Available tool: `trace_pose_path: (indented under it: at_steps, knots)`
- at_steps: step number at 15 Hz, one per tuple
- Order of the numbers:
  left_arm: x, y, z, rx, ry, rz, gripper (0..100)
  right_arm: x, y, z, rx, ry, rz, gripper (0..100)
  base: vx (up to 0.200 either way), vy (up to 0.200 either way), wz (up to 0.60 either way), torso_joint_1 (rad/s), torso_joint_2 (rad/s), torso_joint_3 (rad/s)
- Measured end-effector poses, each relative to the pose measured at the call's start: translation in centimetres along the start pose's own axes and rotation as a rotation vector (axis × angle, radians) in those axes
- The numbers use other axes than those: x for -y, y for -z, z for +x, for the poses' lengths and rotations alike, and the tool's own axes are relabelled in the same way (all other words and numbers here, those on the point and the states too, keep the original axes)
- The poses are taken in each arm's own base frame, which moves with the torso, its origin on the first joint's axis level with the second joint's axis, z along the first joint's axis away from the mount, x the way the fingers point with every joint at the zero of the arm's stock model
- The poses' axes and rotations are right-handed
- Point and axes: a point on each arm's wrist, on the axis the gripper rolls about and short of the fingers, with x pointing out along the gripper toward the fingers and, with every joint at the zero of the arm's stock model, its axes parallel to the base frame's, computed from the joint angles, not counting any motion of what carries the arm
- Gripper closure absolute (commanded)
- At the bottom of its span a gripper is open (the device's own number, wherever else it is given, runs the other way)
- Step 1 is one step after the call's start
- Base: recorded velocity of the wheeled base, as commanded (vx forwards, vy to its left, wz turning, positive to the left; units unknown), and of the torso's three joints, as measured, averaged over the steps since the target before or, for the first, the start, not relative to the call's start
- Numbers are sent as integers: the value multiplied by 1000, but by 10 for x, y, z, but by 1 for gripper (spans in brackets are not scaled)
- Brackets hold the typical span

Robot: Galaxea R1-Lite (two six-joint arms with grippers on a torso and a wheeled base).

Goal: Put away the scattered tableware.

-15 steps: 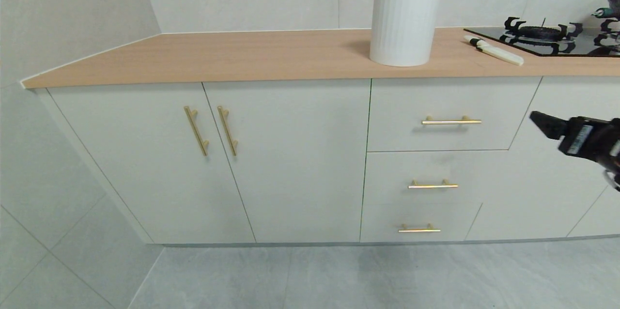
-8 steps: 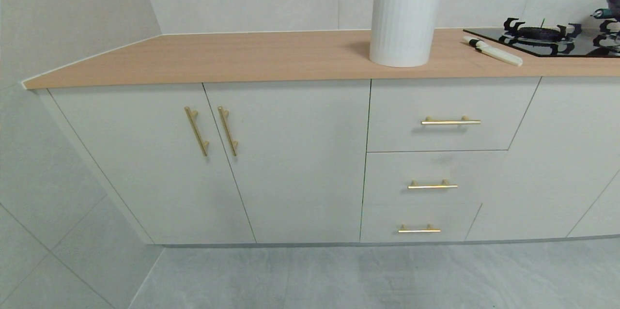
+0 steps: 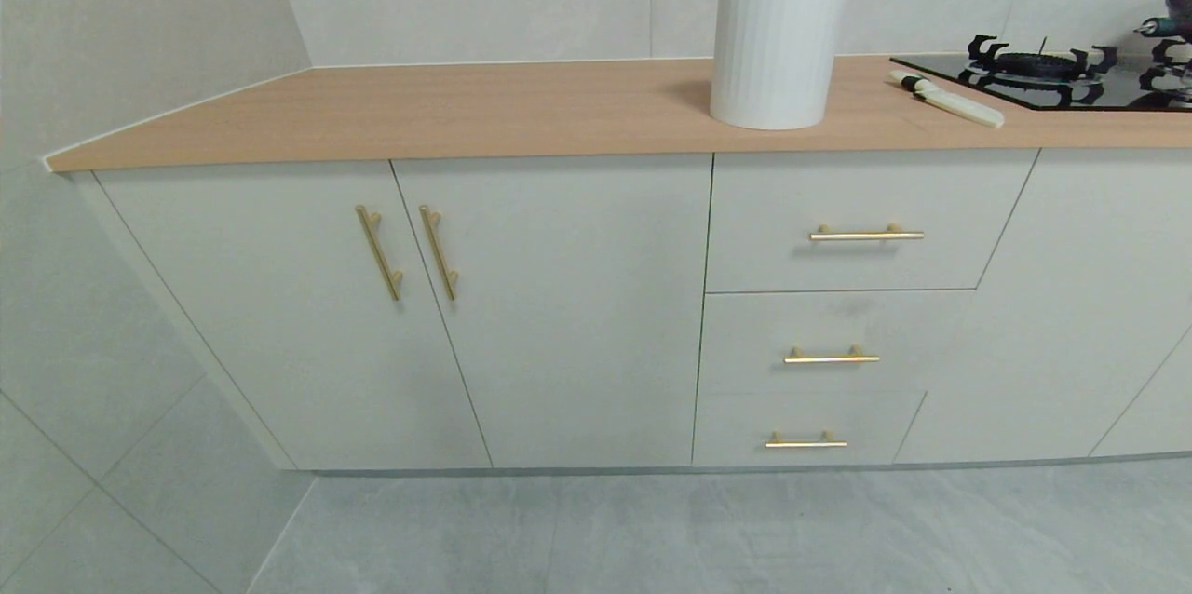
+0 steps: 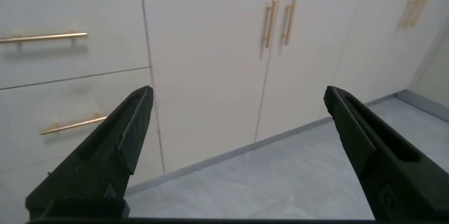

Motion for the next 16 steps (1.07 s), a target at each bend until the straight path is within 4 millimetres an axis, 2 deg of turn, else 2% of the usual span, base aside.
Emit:
trace_pose_path:
  at_steps: [3, 5, 8, 10, 11, 12, 16]
  knots:
    - [0, 0, 0, 0, 0, 0, 0, -3, 13, -6, 36, -86, 64, 0, 0, 0, 0, 0, 0, 0]
    - [0, 0, 0, 0, 0, 0, 0, -10, 19, -8, 44, -307, 136, 0, 0, 0, 0, 0, 0, 0]
    - [0, 0, 0, 0, 0, 0, 0, -17, 46, -5, -48, -395, 160, 0, 0, 0, 0, 0, 0, 0]
    - [0, 0, 0, 0, 0, 0, 0, -20, 56, -6, -106, -431, 156, 0, 0, 0, 0, 0, 0, 0]
    - [0, 0, 0, 0, 0, 0, 0, -22, 62, -7, -160, -504, 129, 0, 0, 0, 0, 0, 0, 0]
    - [0, 0, 0, 0, 0, 0, 0, -23, 64, -8, -163, -551, 105, 0, 0, 0, 0, 0, 0, 0]
    - [0, 0, 0, 0, 0, 0, 0, -23, 65, -8, -169, -562, 100, 0, 0, 0, 0, 0, 0, 0]
